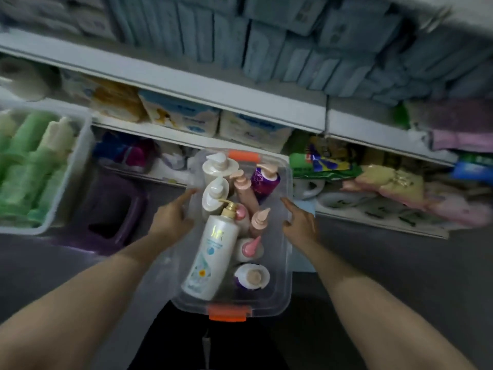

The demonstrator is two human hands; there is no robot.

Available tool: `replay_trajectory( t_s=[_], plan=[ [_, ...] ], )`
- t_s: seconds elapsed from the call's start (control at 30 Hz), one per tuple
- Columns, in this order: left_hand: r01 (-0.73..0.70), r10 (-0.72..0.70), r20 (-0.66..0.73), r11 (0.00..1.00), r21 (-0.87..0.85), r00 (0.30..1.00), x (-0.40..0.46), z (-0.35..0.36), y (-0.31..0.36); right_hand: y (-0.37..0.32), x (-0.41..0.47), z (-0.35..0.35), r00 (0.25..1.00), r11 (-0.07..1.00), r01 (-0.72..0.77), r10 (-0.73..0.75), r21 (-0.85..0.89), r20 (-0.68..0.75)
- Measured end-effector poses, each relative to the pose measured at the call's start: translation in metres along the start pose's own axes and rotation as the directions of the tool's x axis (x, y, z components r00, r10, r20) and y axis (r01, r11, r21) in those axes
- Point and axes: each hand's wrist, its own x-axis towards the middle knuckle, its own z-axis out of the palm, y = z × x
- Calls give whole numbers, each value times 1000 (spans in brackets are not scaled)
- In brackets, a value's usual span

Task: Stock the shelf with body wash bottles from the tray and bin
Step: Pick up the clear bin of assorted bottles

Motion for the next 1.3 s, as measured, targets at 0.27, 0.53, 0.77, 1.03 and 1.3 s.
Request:
replay_trajectory(
  t_s=[0.27,0.53,0.77,1.03,1.3],
  plan=[
    [-104,95,243,994,22,965,57,86,66,87,31,-41,985,974,-169,164,-149,-44],
    [-179,168,314,984,6,935,102,159,101,161,75,-35,956,949,-285,273,-131,-106],
    [-226,217,308,974,-8,926,106,190,115,190,98,-19,937,939,-344,342,-12,-66],
    [-119,76,492,991,56,867,111,155,139,138,93,-63,947,949,-314,315,25,-62],
    [-240,234,255,971,-8,938,104,47,180,10,68,-98,982,991,43,-19,123,-185]
  ],
)
